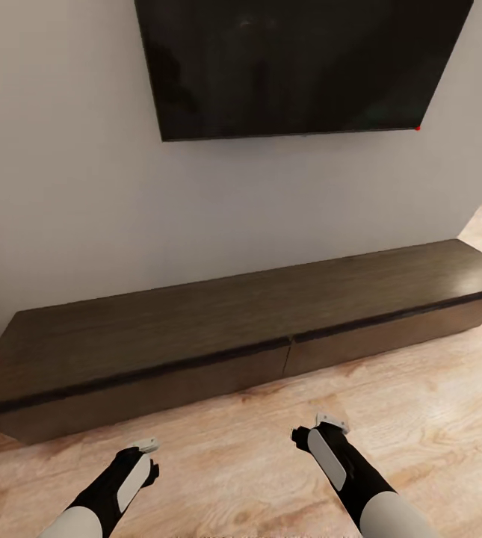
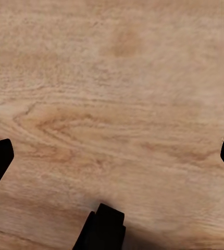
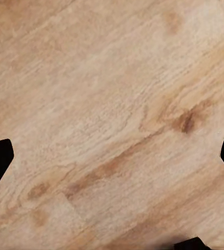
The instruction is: Place each of the two pumpkins and all three candles from the living room inside a cabinet in the living room (use any cabinet), then make sure every cabinet is closed, and position the cauldron so it is next to a table in the living room.
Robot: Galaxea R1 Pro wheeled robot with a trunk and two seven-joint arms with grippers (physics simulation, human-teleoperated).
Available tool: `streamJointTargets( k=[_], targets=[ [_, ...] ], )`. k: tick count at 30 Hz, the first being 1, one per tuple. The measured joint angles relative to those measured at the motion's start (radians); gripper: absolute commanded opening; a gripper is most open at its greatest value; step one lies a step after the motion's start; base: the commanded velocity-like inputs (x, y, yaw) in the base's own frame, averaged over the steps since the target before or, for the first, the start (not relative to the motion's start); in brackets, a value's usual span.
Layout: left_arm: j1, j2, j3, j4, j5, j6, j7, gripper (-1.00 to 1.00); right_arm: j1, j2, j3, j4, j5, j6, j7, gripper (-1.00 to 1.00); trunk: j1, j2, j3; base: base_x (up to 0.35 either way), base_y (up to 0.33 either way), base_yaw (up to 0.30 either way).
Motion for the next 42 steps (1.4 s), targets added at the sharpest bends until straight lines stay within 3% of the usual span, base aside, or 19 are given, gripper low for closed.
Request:
streamJointTargets(
  k=[14,29,42],
  targets=[
    [0.0,-0.003,0.0,0.012,-0.002,-0.004,0.0,1.0,0.0,0.001,0.0,0.021,0.0,-0.021,0.0,1.0,0.0,0.0,-0.018,-0.004,0.0,-0.199],
    [0.0,-0.007,0.0,0.053,-0.007,-0.059,0.0,1.0,0.0,0.001,-0.001,0.033,-0.001,-0.037,0.0,1.0,0.0,0.0,-0.036,-0.003,0.0,-0.191],
    [0.0,-0.008,0.0,0.054,-0.006,-0.06,0.0,1.0,0.0,0.001,-0.001,0.034,-0.001,-0.05,0.0,1.0,0.0,0.0,-0.053,-0.119,0.0,-0.188]
  ],
)
